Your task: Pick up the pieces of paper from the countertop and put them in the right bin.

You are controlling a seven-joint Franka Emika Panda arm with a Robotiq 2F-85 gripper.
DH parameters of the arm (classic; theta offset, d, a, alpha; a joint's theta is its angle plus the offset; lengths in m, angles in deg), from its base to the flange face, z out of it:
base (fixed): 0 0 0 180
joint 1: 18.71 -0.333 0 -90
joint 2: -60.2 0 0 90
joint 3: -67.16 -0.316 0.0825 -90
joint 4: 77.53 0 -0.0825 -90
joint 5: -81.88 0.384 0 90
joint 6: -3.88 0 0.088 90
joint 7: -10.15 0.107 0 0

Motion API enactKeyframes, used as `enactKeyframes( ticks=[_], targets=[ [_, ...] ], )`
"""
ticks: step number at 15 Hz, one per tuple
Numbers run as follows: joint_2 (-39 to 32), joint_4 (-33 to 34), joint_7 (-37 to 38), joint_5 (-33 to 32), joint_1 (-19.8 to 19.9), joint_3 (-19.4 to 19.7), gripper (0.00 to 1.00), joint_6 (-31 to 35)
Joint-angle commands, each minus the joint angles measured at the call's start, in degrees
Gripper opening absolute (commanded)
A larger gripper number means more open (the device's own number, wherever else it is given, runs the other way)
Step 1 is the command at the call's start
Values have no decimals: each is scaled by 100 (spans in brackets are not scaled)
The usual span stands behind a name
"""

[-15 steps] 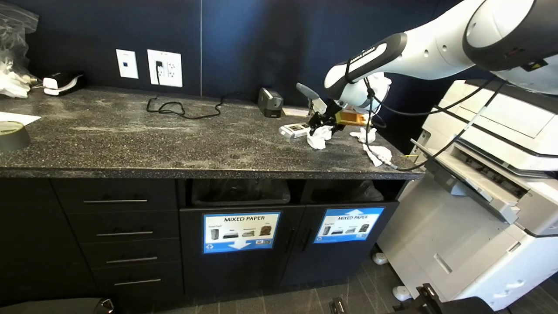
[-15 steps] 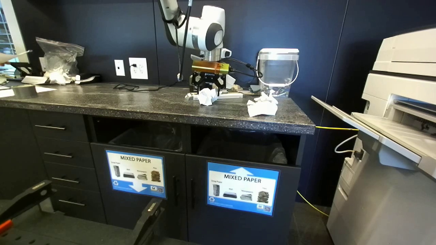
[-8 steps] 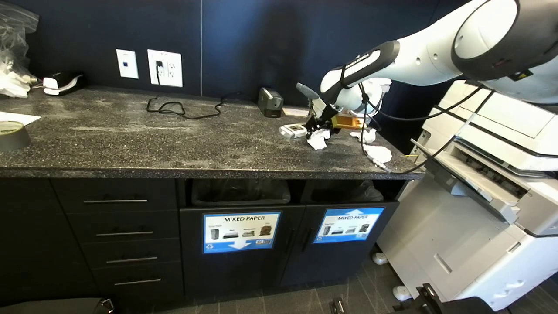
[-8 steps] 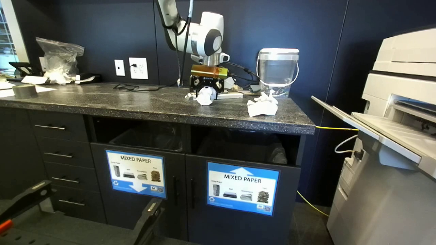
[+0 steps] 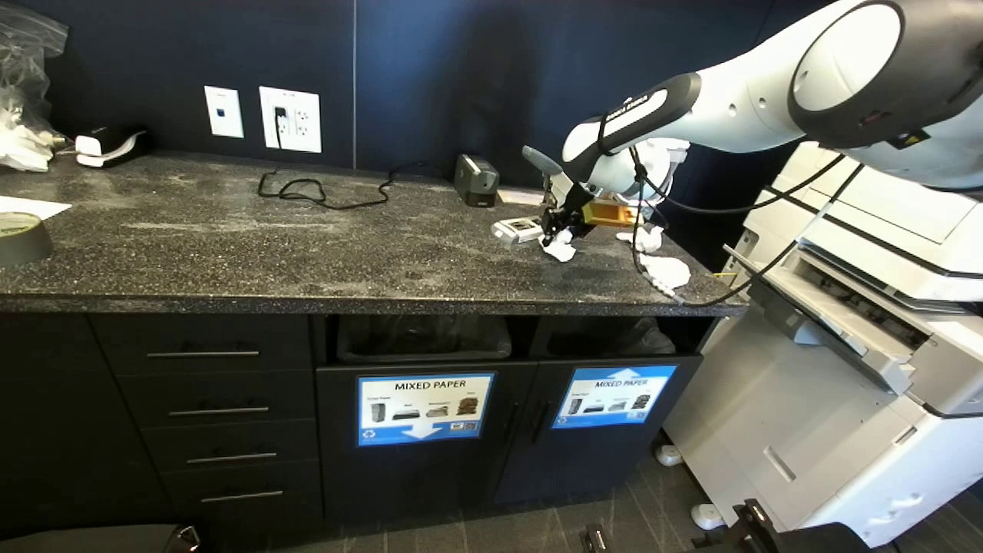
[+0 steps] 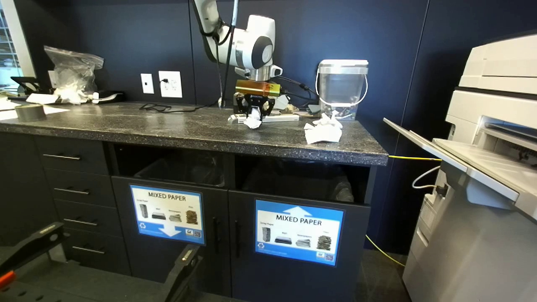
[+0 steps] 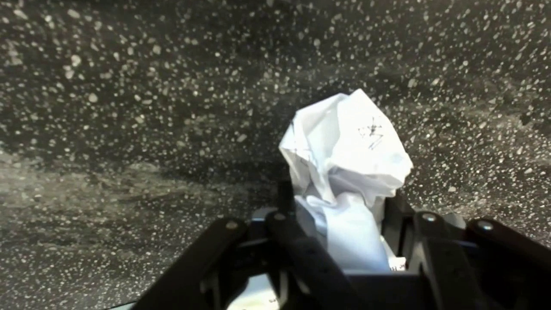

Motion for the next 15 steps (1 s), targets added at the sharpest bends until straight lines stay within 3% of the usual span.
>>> enactKeyframes(
  ticks=[1, 8, 15],
  targets=[
    [-151, 353, -168, 83, -35, 54, 20, -269],
    [35, -18, -337, -197, -227, 266, 20, -547],
    [569, -1071, -174, -833, -541, 719, 19, -402]
  ],
)
